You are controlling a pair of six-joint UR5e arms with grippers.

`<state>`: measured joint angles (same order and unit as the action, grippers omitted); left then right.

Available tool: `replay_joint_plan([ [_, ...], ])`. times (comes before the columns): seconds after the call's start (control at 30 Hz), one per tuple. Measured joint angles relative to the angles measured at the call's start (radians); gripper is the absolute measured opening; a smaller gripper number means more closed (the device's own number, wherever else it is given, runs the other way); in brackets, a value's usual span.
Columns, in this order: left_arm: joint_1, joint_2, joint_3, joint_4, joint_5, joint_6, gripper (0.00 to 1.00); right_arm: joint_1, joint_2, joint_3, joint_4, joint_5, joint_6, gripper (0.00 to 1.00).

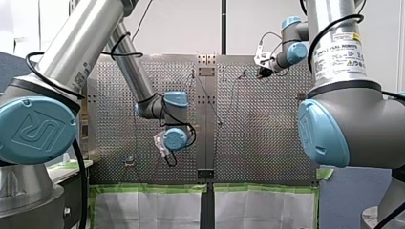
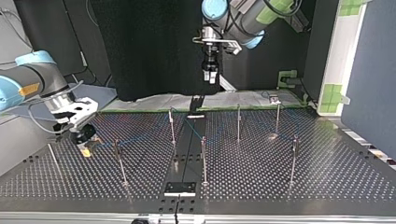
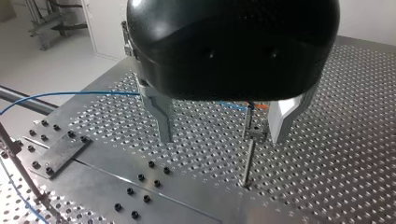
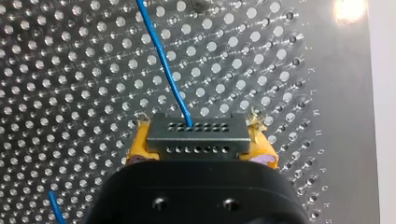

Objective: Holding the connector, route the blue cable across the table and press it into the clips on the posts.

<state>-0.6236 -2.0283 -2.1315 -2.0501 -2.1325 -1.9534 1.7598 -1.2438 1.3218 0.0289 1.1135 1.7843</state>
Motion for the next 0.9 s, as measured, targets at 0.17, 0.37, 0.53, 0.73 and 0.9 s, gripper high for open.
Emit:
replay_joint_plan([
  [0.17, 0.000, 0.000, -0.046, 0.042, 0.001, 0.001, 1.00, 0.000, 0.000, 0.000, 0.000, -0.001, 0.000, 0.00],
  [0.37, 0.000, 0.000, -0.097, 0.093, -0.003, 0.002, 1.00, 0.003, 0.000, 0.000, 0.000, -0.001, 0.000, 0.00],
  [0.53, 0.000, 0.000, -0.140, 0.136, -0.003, 0.002, 1.00, 0.003, 0.000, 0.000, 0.000, 0.000, 0.000, 0.00],
  [0.73, 0.002, 0.000, -0.196, 0.191, -0.003, 0.002, 1.00, -0.001, 0.000, 0.000, 0.000, 0.004, 0.000, 0.00],
  [0.9, 0.002, 0.000, -0.237, 0.211, -0.003, 0.002, 1.00, -0.004, 0.001, 0.000, 0.000, 0.008, 0.000, 0.00],
])
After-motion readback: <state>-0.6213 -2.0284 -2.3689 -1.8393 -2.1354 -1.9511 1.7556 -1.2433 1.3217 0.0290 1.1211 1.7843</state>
